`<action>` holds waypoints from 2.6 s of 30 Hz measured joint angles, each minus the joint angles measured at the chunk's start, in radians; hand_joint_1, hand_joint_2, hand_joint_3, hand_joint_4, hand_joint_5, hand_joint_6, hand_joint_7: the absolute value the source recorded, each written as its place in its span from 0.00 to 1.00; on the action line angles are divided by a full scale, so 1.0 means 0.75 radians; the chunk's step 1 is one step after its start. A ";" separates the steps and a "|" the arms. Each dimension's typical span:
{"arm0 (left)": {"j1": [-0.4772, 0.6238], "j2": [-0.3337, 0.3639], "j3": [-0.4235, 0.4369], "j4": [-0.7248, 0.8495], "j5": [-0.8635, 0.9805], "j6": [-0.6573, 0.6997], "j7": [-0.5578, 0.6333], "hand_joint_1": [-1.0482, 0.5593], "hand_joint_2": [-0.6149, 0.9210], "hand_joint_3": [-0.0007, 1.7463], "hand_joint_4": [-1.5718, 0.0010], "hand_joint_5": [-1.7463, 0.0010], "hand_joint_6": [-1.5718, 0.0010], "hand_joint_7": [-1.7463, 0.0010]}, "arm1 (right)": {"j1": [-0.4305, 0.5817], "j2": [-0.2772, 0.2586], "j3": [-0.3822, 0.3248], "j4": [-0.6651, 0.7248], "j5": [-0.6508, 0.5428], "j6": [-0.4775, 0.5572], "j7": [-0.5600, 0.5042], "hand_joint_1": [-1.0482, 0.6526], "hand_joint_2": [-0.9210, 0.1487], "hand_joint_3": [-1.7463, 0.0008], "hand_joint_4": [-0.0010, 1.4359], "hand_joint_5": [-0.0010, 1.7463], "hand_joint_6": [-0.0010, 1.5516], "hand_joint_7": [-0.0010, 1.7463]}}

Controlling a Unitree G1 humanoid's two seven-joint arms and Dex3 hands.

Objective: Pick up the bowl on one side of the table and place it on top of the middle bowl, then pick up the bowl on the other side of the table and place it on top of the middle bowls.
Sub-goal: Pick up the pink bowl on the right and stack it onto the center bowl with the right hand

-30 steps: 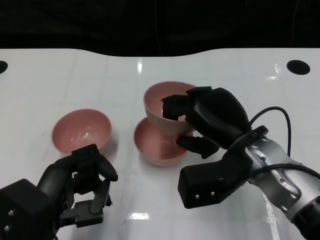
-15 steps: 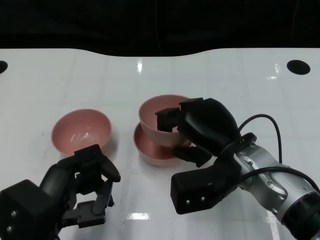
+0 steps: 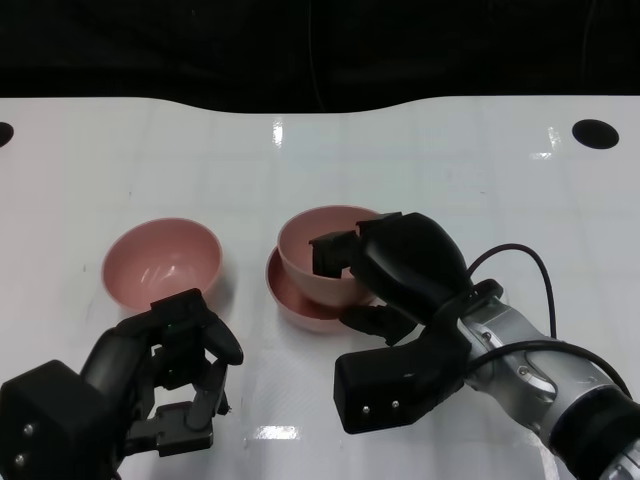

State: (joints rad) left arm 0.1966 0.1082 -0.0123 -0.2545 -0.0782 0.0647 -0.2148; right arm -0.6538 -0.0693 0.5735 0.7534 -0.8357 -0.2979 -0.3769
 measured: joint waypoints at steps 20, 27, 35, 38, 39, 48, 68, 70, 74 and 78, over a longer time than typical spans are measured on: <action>0.018 -0.001 -0.017 0.000 0.029 -0.002 0.019 0.58 0.67 0.75 0.50 0.00 0.53 0.13 | -0.083 0.080 0.069 0.233 -0.006 -0.043 -0.185 0.50 0.43 0.38 0.61 1.00 0.53 0.81; 0.024 -0.003 -0.017 0.000 0.023 -0.007 0.019 0.57 0.66 0.74 0.50 0.00 0.52 0.13 | -0.108 0.087 0.086 0.259 -0.013 -0.022 -0.173 0.45 0.22 0.70 0.65 0.61 0.62 0.34; 0.026 -0.002 -0.019 0.001 0.013 -0.041 0.018 0.55 0.66 0.72 0.49 0.00 0.52 0.13 | -0.116 0.083 0.111 0.193 -0.015 0.054 0.017 0.33 0.01 0.94 0.48 0.31 0.53 0.03; 0.026 -0.002 -0.020 0.001 0.013 -0.045 0.018 0.55 0.66 0.72 0.48 0.00 0.52 0.13 | -0.115 0.076 0.131 0.155 -0.026 0.090 0.078 0.30 0.00 0.92 0.44 0.26 0.49 0.01; 0.026 -0.002 -0.020 0.001 0.013 -0.045 0.018 0.55 0.66 0.72 0.48 0.00 0.52 0.13 | -0.114 0.071 0.134 0.141 -0.027 0.098 0.092 0.30 0.00 0.92 0.43 0.25 0.48 0.00; 0.026 -0.002 -0.020 0.001 0.016 -0.034 0.019 0.55 0.67 0.71 0.49 0.00 0.52 0.14 | -0.092 0.031 0.137 0.032 -0.034 0.130 0.155 0.27 0.00 0.90 0.44 0.25 0.47 0.00; 0.026 0.001 -0.021 0.000 0.016 -0.021 0.019 0.55 0.68 0.69 0.49 0.00 0.52 0.14 | -0.013 -0.073 0.131 -0.323 -0.067 0.231 0.359 0.25 0.00 0.89 0.42 0.24 0.45 0.00; 0.026 0.001 -0.021 -0.001 0.016 -0.021 0.019 0.55 0.68 0.69 0.49 0.00 0.52 0.14 | -0.009 -0.083 0.131 -0.340 -0.082 0.233 0.360 0.25 0.00 0.89 0.42 0.24 0.45 0.00; 0.026 0.001 -0.020 -0.003 0.014 -0.021 0.019 0.55 0.68 0.68 0.49 0.00 0.52 0.13 | 0.000 -0.106 0.131 -0.367 -0.105 0.232 0.371 0.24 0.00 0.89 0.42 0.24 0.45 0.00; 0.026 0.001 -0.019 -0.004 0.000 -0.021 0.019 0.56 0.68 0.68 0.49 0.00 0.52 0.13 | 0.004 -0.123 0.132 -0.390 -0.123 0.238 0.393 0.24 0.00 0.89 0.41 0.23 0.43 0.00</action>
State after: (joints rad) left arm 0.2159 0.1093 -0.0264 -0.2573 -0.0779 0.0490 -0.2008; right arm -0.6511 -0.1618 0.6722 0.4606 -0.9279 -0.1193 -0.0823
